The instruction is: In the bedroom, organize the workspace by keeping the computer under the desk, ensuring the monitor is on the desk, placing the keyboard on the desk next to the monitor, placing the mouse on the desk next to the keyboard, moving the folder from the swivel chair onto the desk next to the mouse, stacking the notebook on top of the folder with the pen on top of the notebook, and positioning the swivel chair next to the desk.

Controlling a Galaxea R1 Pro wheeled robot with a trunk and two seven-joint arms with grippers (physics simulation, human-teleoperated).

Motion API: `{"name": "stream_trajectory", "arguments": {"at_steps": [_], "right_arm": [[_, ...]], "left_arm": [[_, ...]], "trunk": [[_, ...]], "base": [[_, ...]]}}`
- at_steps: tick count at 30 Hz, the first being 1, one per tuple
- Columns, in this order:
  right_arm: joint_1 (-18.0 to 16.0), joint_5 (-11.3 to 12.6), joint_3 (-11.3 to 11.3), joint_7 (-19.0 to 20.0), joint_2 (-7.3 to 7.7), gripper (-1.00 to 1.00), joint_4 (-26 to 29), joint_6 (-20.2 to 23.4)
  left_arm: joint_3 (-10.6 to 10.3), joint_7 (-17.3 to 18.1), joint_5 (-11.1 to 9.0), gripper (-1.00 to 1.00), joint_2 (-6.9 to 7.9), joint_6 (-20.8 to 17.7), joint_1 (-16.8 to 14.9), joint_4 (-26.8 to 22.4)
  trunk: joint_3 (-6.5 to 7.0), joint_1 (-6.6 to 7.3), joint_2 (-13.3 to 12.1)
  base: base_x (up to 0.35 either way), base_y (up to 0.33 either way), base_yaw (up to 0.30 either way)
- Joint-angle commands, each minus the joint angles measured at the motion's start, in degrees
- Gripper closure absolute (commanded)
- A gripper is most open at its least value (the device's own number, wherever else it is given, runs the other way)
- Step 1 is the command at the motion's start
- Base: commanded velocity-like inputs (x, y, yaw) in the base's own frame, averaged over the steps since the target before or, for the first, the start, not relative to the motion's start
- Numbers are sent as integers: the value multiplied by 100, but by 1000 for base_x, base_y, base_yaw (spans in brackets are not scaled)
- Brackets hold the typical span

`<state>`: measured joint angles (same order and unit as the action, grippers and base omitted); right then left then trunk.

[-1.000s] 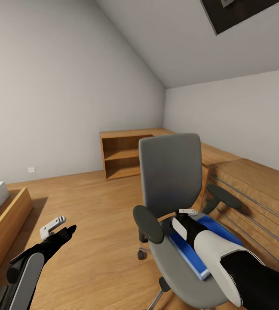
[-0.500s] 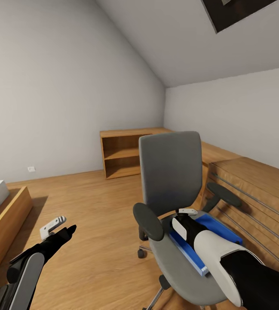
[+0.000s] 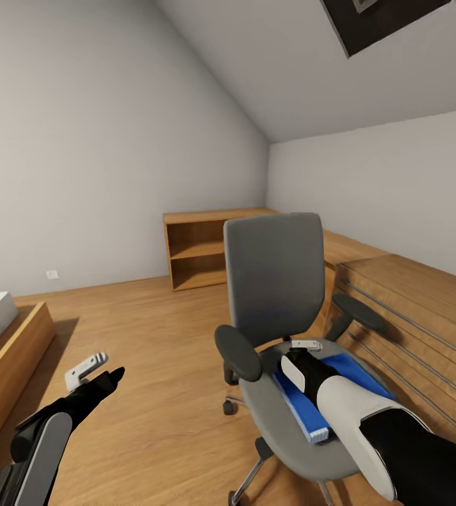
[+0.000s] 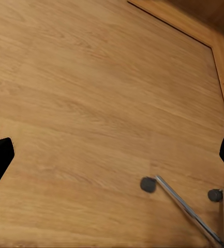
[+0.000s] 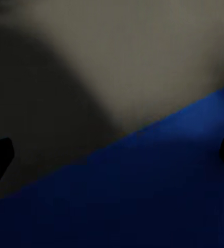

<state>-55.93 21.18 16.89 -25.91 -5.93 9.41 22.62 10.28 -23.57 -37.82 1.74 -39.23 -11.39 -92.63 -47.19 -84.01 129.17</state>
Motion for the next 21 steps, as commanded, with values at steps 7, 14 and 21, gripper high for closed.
{"name": "stream_trajectory", "arguments": {"at_steps": [7,14,21], "right_arm": [[4,115,-61,-37,4,-100,0,40],[4,115,-62,-37,4,-100,0,40],[3,115,-63,-37,4,-100,0,40]], "left_arm": [[1,-51,-59,-100,2,-19,-4,-9],[1,-51,-61,-100,2,-23,-4,-9],[1,-51,-65,-100,2,-23,-4,-9]], "trunk": [[-8,3,2],[-8,3,2],[-8,3,2]], "base": [[-94,-41,0],[-191,-5,0],[-152,-1,0]]}}
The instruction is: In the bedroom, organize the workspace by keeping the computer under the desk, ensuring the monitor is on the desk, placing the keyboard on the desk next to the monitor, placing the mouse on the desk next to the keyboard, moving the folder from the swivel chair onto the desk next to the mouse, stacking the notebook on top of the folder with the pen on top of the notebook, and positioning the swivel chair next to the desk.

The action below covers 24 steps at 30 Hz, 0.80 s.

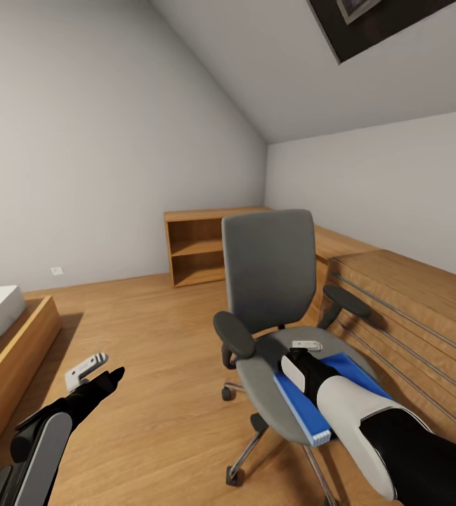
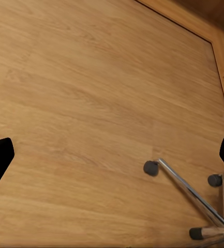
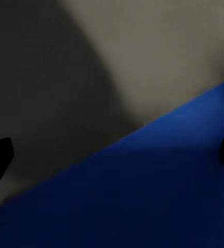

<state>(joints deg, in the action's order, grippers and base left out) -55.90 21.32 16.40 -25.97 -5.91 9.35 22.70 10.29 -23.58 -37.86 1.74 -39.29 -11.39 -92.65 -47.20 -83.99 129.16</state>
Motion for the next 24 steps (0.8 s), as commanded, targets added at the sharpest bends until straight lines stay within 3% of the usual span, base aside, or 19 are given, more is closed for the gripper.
{"name": "stream_trajectory", "arguments": {"at_steps": [1,24], "right_arm": [[0,100,-13,-31,2,-100,5,33],[1,100,-6,-31,1,-100,5,33]], "left_arm": [[0,-51,-60,-100,2,-17,-4,-8],[0,-51,-63,-100,2,-17,-4,-8]], "trunk": [[-7,1,3],[-7,1,3]], "base": [[-36,0,0],[-5,0,0]]}}
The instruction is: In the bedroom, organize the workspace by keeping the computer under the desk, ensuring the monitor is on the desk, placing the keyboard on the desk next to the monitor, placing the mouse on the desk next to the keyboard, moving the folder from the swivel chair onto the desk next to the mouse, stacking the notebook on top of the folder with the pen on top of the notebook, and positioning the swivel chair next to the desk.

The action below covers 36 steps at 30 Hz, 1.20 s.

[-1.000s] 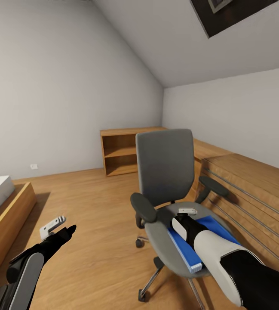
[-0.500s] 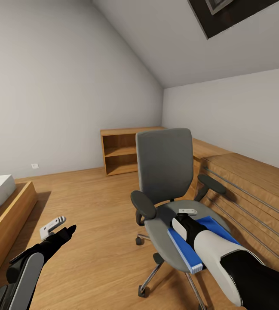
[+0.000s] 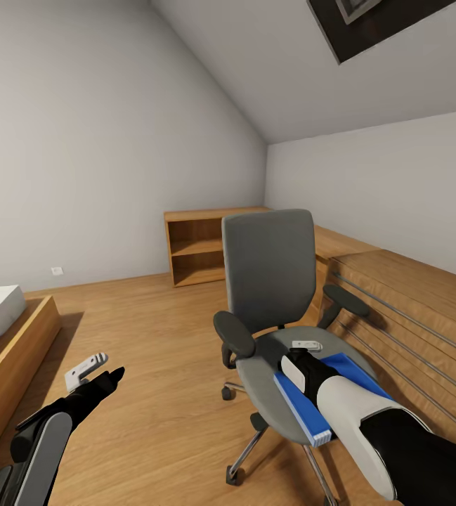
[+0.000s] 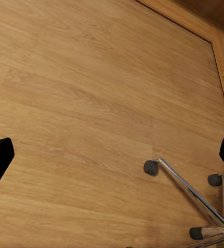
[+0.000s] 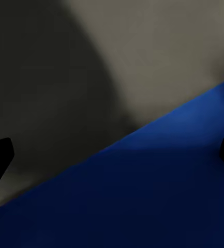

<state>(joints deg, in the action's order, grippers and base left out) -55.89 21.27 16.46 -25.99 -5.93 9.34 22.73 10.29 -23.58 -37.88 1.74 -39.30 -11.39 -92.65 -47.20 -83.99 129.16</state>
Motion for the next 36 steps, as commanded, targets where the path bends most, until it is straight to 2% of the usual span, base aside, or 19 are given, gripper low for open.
{"name": "stream_trajectory", "arguments": {"at_steps": [1,36], "right_arm": [[0,105,-11,-29,1,-100,6,30],[-1,96,-11,-37,-1,-100,76,-198]], "left_arm": [[0,-51,-61,-100,2,-17,-4,-7],[0,-59,-55,-100,-3,-17,-4,2]], "trunk": [[-7,1,2],[-7,1,2]], "base": [[0,0,0],[0,0,0]]}}
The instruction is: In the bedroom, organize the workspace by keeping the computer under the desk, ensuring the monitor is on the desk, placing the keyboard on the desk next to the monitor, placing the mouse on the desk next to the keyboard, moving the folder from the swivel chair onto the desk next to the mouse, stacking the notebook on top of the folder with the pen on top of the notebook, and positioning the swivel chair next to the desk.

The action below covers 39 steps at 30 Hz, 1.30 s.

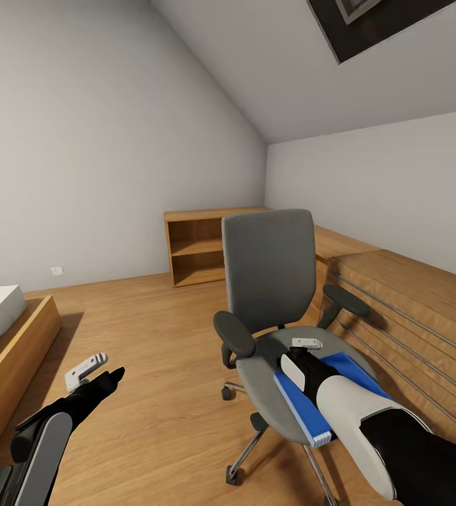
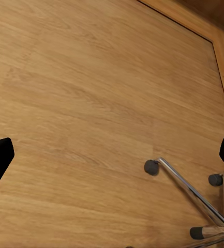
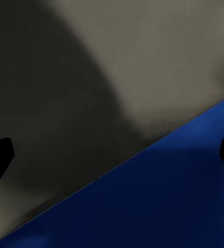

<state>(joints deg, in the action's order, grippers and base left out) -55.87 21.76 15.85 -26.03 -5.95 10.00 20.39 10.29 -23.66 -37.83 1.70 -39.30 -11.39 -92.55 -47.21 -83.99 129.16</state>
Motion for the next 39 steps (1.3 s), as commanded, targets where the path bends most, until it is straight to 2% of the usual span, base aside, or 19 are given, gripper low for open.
{"name": "stream_trajectory", "arguments": {"at_steps": [1,9,26,33,39], "right_arm": [[-2,47,49,-33,3,-100,10,36],[-2,48,59,-34,3,-100,20,35],[27,53,34,-49,18,-100,832,110],[82,61,19,-51,51,-100,1296,500],[203,107,15,-50,195,-100,1772,906]], "left_arm": [[0,-51,-62,-100,2,-17,-4,-7],[0,-50,-59,-100,5,-17,-4,-7],[0,-47,-58,-100,16,-17,-4,0],[0,-50,-58,-100,16,-17,-4,1],[0,-51,-58,-100,15,-17,-4,1]], "trunk": [[-6,1,3],[-6,1,3],[-6,1,3],[-6,1,3],[-6,1,3]], "base": [[0,0,0],[0,0,0],[0,0,0],[0,0,0],[0,0,0]]}}
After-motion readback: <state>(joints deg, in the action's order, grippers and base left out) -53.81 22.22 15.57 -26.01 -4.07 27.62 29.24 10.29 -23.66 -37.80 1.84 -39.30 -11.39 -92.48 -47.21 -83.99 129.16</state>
